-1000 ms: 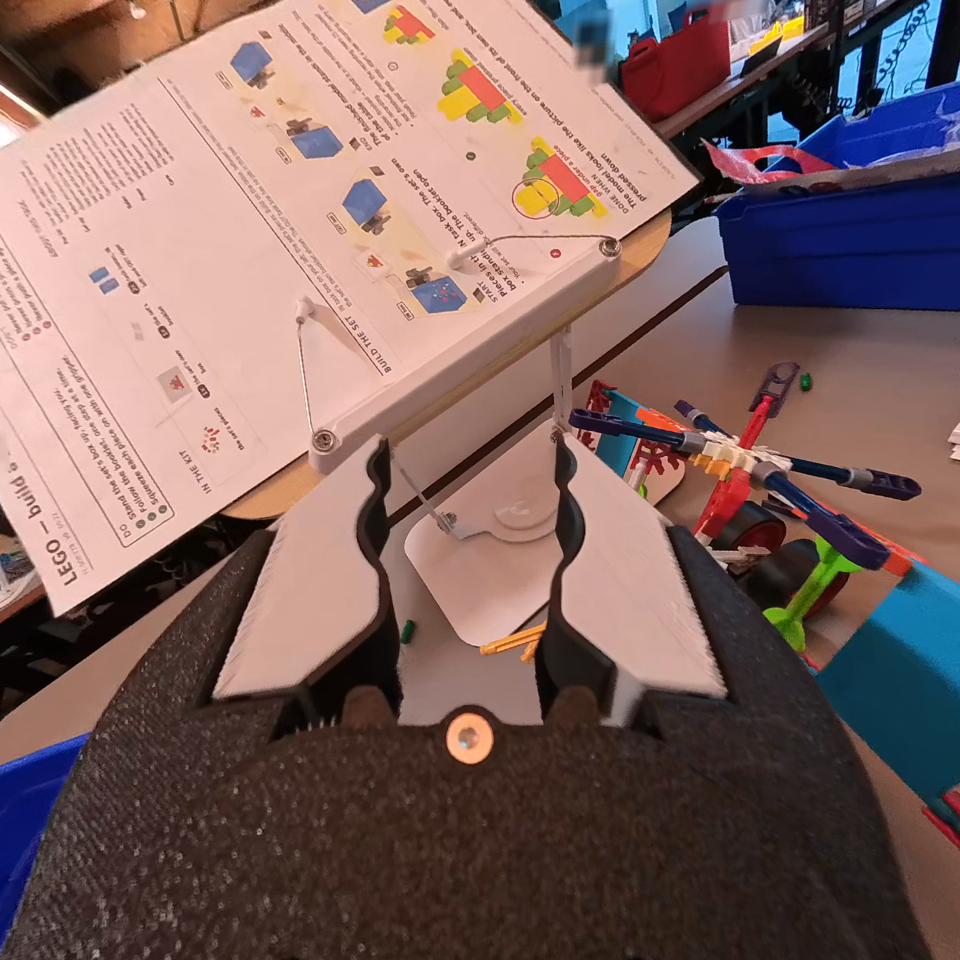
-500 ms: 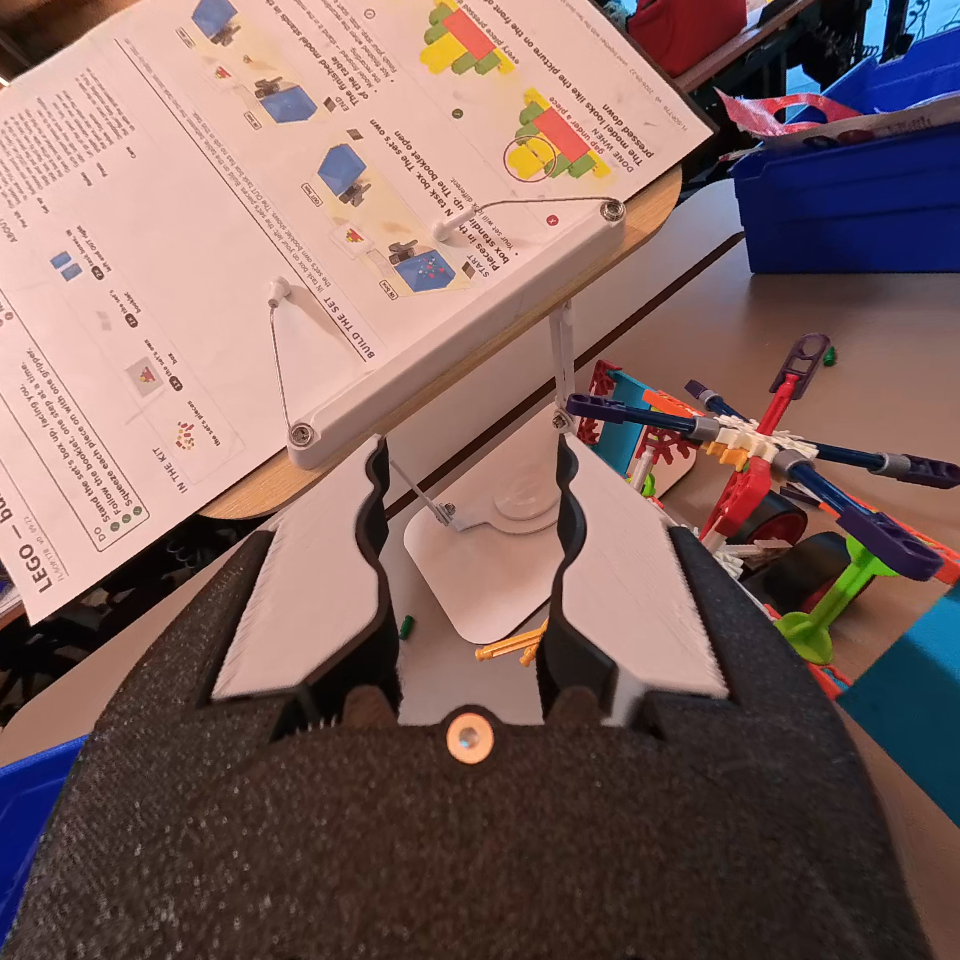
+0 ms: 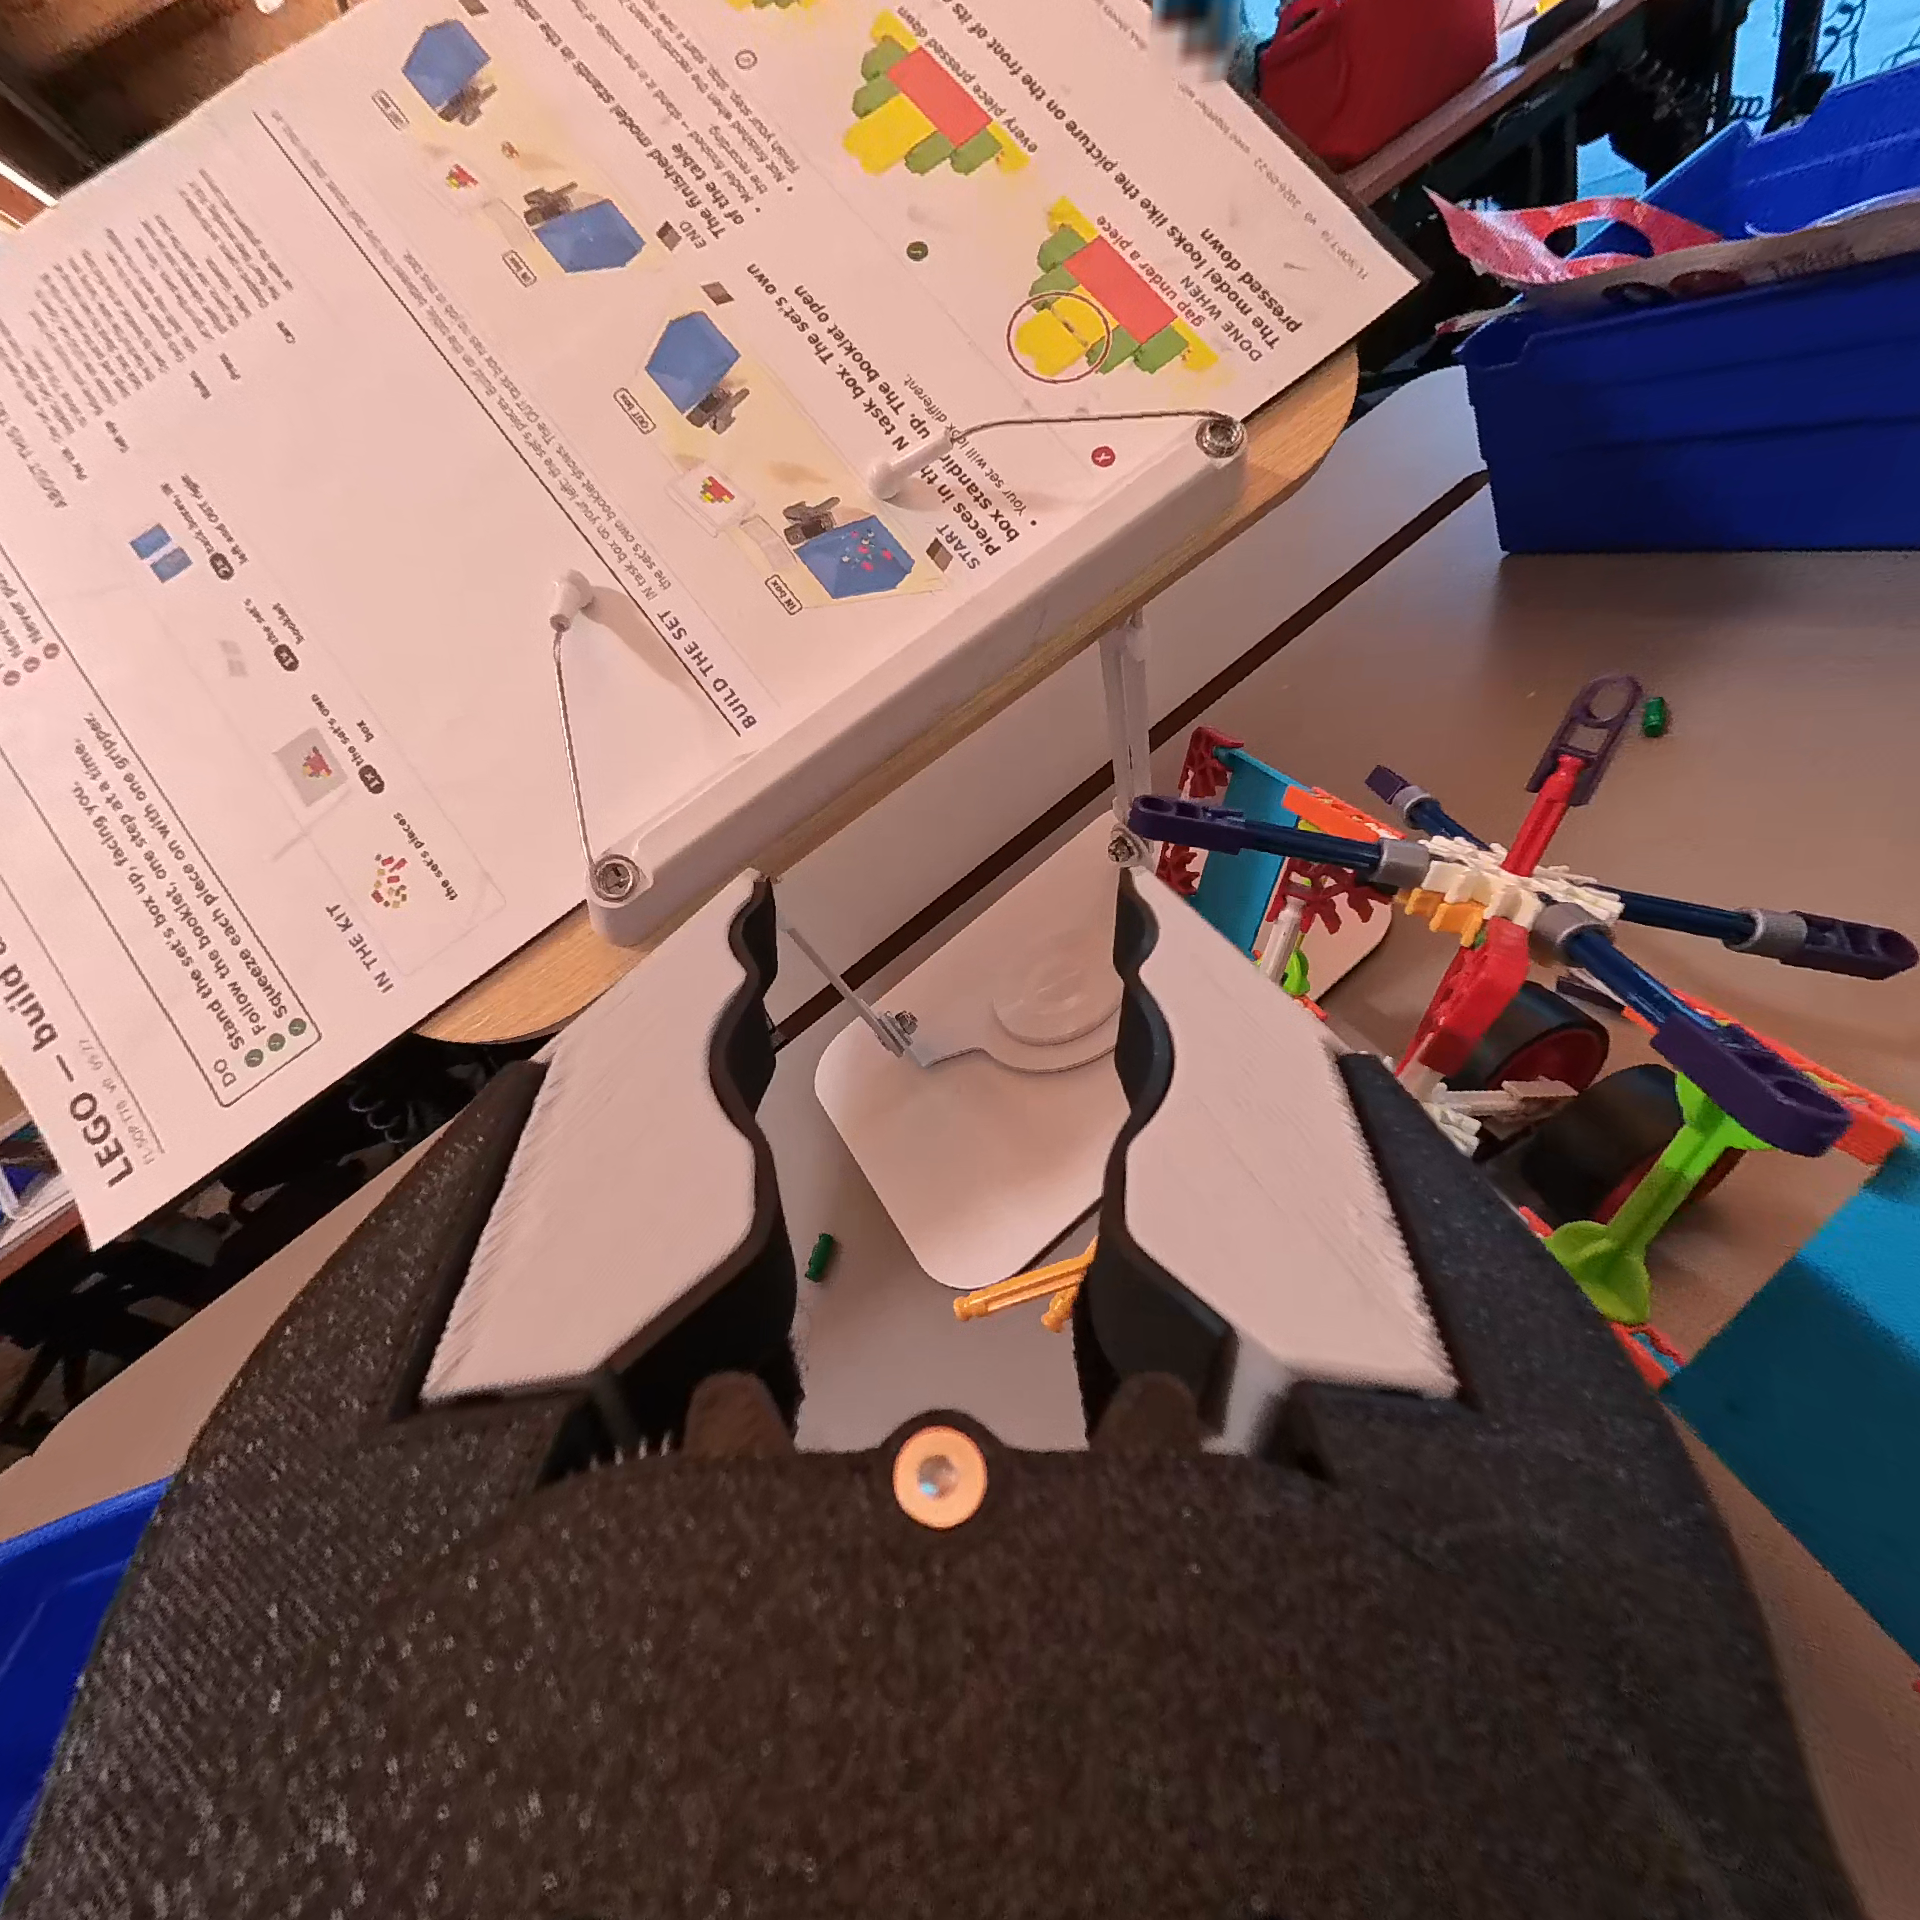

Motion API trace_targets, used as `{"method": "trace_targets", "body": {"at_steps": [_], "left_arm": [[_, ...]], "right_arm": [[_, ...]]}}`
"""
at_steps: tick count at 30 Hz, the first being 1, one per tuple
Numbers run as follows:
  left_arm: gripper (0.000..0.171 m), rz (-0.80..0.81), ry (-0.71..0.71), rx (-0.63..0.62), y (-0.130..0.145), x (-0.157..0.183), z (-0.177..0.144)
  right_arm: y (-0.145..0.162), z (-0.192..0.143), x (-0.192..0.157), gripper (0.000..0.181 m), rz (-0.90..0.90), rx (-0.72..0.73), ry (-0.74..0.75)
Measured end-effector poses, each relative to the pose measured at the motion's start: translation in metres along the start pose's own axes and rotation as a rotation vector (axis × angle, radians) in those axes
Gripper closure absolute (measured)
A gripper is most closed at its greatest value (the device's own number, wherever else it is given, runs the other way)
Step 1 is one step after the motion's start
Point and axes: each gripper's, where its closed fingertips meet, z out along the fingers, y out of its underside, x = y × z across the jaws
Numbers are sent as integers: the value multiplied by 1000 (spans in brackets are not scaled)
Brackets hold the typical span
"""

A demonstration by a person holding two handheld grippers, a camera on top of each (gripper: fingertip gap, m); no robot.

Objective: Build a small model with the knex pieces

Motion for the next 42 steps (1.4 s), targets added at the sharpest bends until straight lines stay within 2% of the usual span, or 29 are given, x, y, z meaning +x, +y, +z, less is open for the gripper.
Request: {"method": "trace_targets", "body": {"at_steps": [6,14,17,19,24,36,42], "left_arm": [[106,18,-6,4,-5,-1,-2],[106,37,-3,-14,-1,4,3],[106,34,-2,-17,0,3,6],[106,31,2,-24,2,4,8],[106,43,3,-33,6,4,8],[106,49,-2,-42,8,6,10],[106,36,2,-35,9,7,9]], "right_arm": [[6,2,10,55,66,72,-30],[12,6,18,50,79,67,-40],[19,6,29,52,79,43,7],[18,7,28,57,90,58,-16],[11,6,24,55,101,116,-47],[7,8,25,57,36,2,-12],[8,11,22,60,54,15,-30]]}}
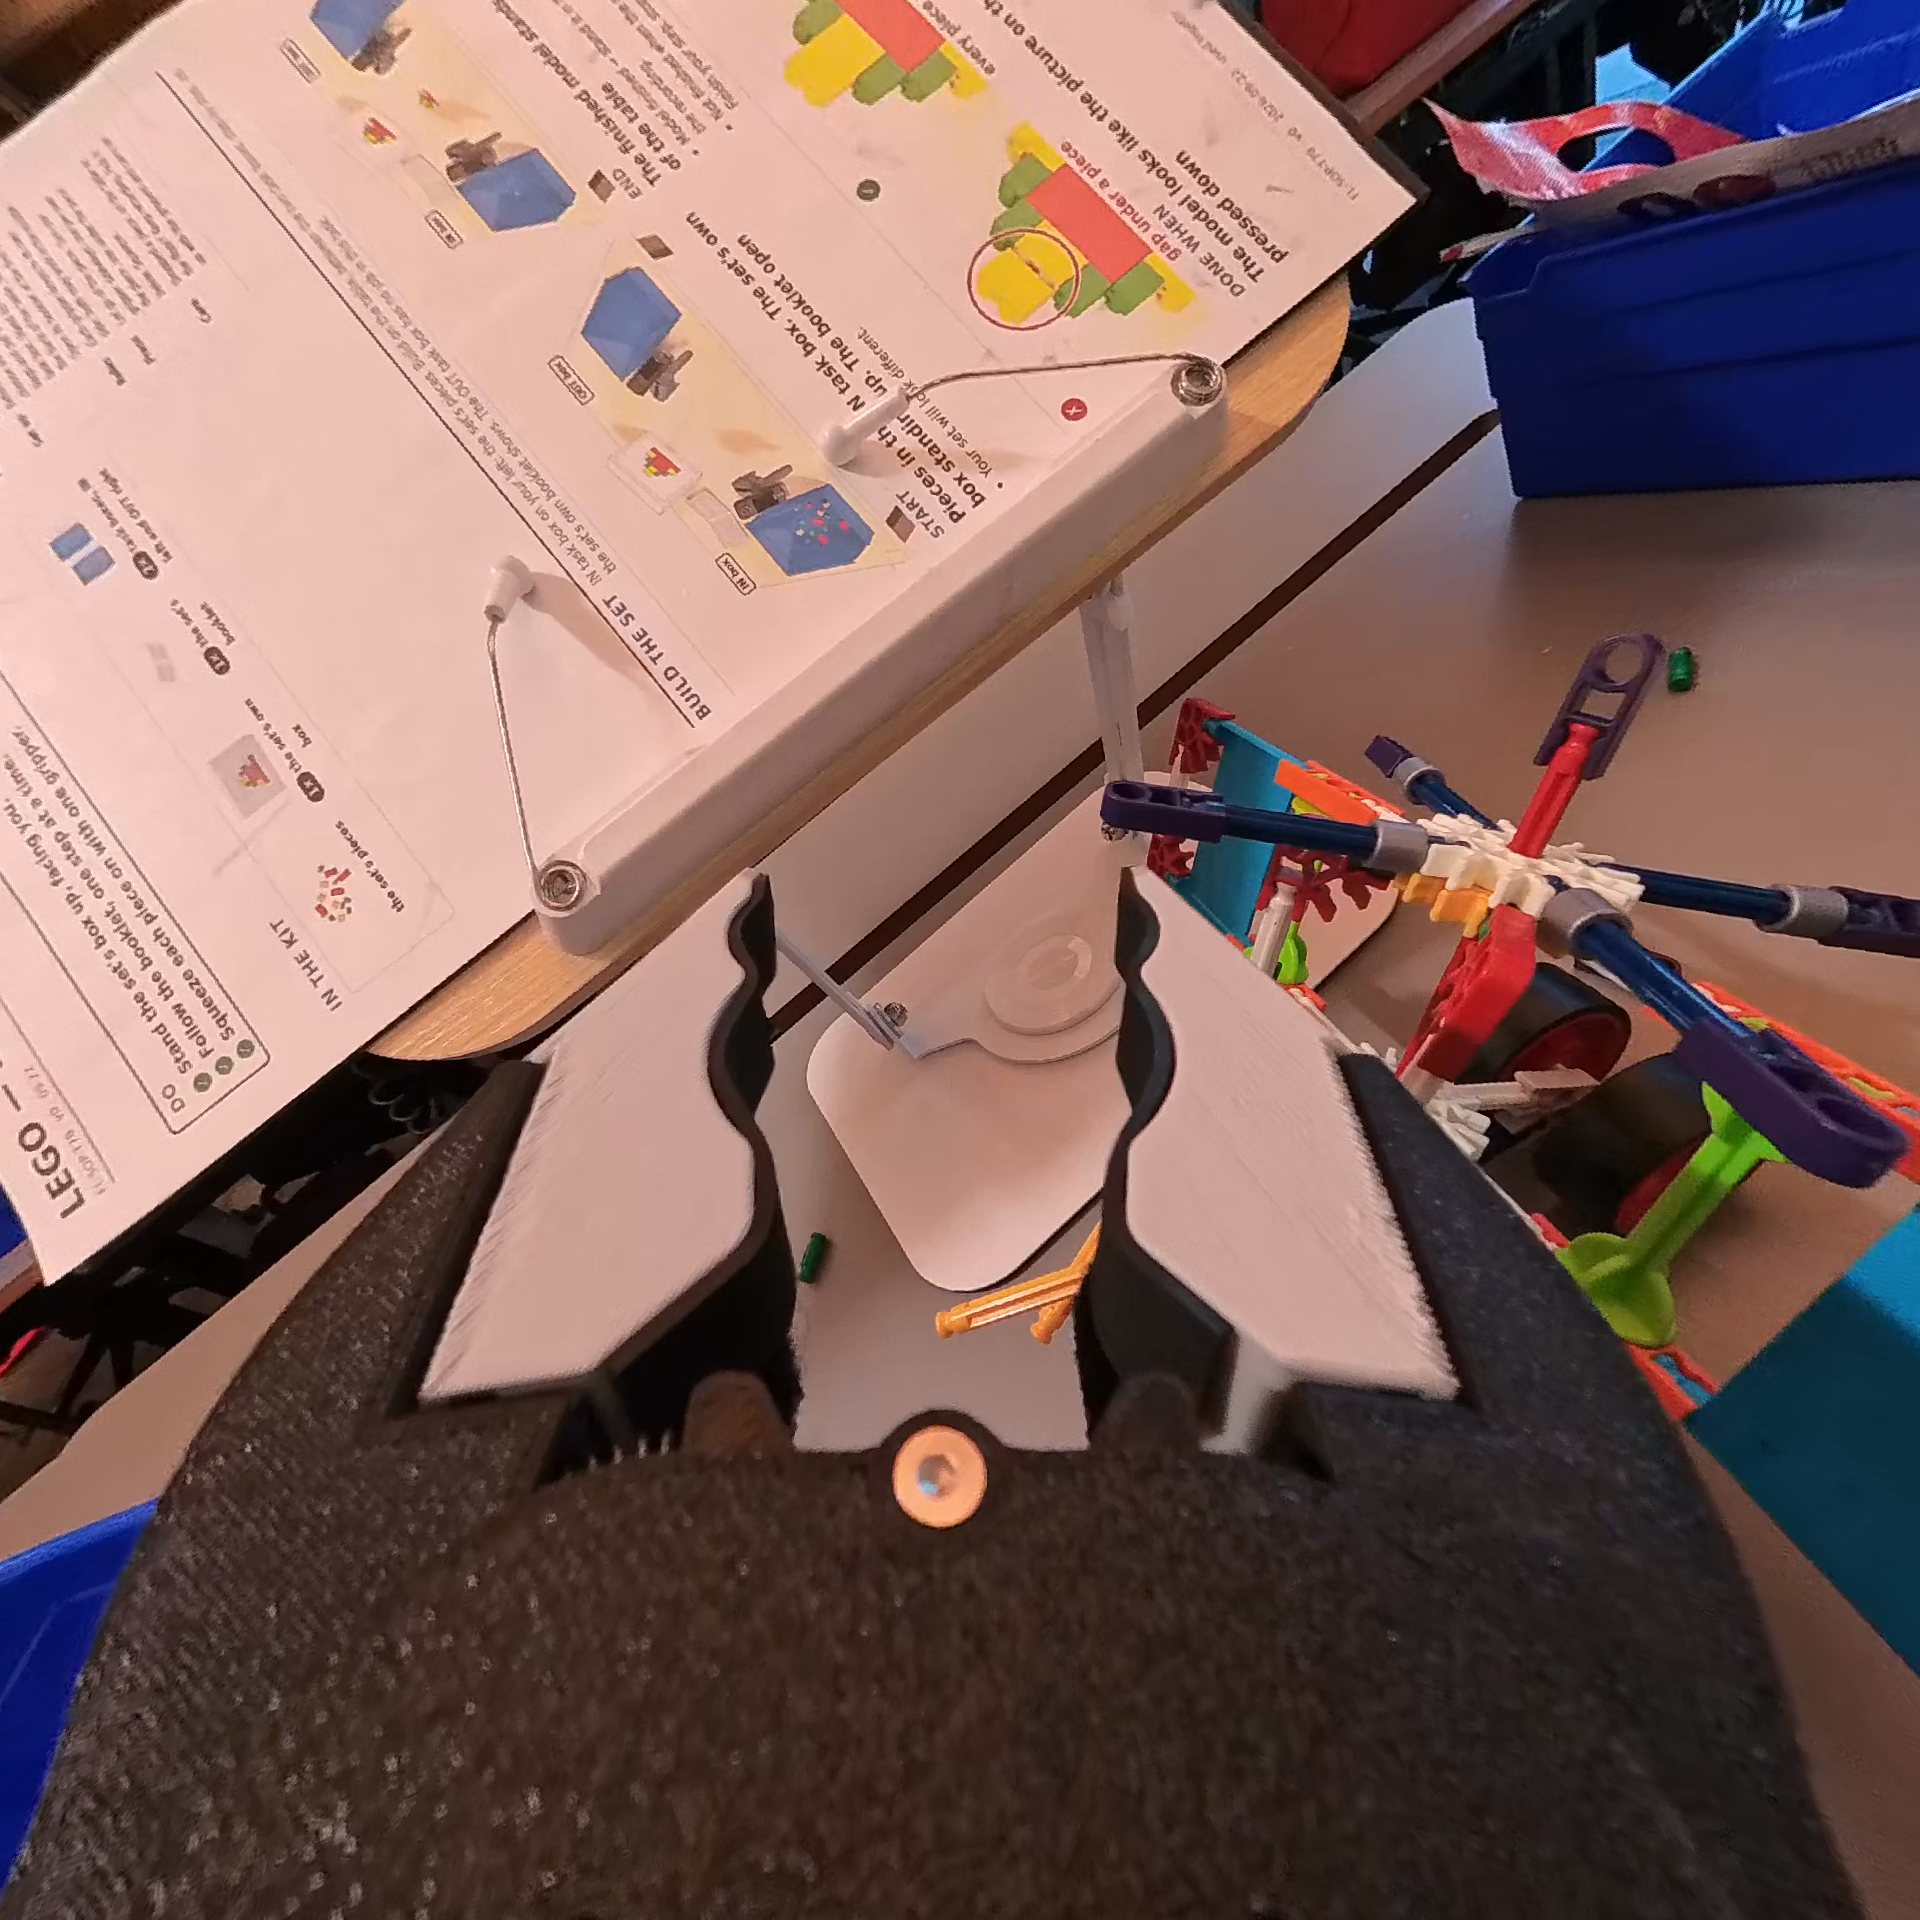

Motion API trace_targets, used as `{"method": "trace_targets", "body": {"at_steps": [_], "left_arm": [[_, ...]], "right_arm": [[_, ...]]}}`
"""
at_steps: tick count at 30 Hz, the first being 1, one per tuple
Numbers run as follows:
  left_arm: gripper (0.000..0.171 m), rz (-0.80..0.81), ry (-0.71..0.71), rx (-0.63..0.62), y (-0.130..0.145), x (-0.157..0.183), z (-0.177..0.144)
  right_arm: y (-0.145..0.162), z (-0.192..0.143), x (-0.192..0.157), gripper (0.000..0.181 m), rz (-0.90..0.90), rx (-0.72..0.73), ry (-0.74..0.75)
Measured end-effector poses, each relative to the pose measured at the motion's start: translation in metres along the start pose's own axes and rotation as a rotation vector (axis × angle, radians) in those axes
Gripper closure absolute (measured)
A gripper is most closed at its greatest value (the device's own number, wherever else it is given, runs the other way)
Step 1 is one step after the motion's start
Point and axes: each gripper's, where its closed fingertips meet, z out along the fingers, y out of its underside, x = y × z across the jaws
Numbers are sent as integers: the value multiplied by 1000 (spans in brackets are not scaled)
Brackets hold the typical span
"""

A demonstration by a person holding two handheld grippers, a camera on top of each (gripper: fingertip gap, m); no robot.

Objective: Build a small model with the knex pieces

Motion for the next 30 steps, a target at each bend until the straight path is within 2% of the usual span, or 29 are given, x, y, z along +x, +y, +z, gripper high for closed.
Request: {"method": "trace_targets", "body": {"at_steps": [15,25,30], "left_arm": [[106,-12,2,5,8,9,5],[106,-32,0,42,9,9,-3],[106,-27,9,25,18,11,-2]], "right_arm": [[0,11,-5,64,-5,-3,-9],[2,24,-8,64,13,2,-28],[2,31,-10,64,20,9,-35]]}}
